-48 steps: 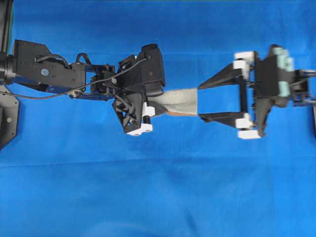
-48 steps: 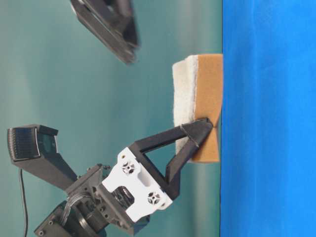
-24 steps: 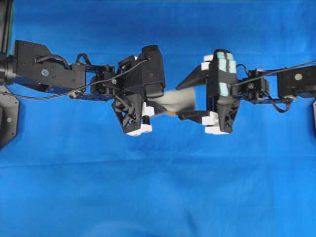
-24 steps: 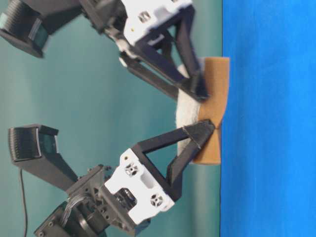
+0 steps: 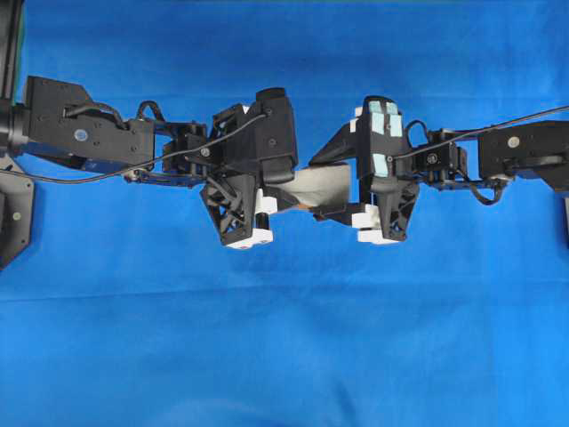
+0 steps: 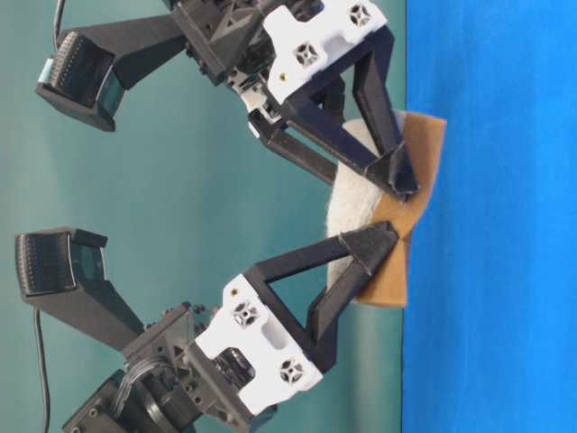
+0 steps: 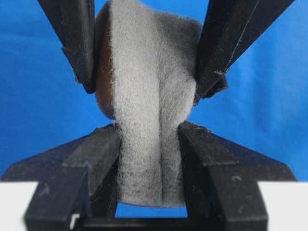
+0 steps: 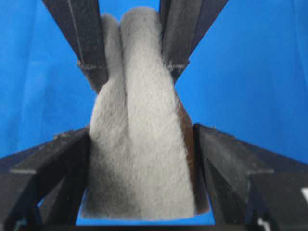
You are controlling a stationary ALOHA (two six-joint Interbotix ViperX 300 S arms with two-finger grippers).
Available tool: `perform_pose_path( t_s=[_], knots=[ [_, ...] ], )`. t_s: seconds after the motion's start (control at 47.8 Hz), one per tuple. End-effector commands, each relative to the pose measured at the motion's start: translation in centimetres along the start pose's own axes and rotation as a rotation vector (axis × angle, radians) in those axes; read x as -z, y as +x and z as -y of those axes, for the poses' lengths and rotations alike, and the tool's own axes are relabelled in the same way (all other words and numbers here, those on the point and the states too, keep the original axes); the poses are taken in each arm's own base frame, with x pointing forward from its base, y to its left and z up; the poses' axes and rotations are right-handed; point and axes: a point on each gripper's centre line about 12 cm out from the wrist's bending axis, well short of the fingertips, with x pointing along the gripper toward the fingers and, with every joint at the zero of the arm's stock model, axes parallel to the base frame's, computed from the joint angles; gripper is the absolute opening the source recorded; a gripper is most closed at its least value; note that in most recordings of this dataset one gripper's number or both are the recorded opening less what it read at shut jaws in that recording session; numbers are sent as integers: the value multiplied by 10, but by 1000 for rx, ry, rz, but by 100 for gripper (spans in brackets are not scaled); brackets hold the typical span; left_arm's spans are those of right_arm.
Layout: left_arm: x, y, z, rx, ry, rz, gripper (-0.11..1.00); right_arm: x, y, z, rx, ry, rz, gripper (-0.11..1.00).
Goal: Hand over the sponge with the left arm and wipe it with the right arm.
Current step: 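Open the left gripper and pull the sponge away with the right gripper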
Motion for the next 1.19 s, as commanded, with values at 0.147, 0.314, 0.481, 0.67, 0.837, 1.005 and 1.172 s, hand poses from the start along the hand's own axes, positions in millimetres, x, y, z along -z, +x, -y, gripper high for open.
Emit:
perform_pose_path(
  t_s=[0.147,0.314,0.481,0.67,0.837,1.005,1.172],
  knots=[
    [-14,-10,6,13,27,57,24,-14,-4,2,4,-6,38,44],
    [-16,-10,7,14,54,73,23,-15,-10,2,6,-5,47,22],
    [-17,-13,9,19,61,102,23,-16,-13,2,6,-2,40,22],
    [-15,-26,11,25,68,131,62,-18,-16,2,5,-6,40,22],
    [-10,-48,11,31,67,193,85,-17,-20,2,5,-3,37,22],
    [1,-77,9,34,66,258,84,-18,-24,2,5,-3,43,22],
    [16,-103,7,38,59,322,84,-18,-27,1,4,1,49,22]
  ],
)
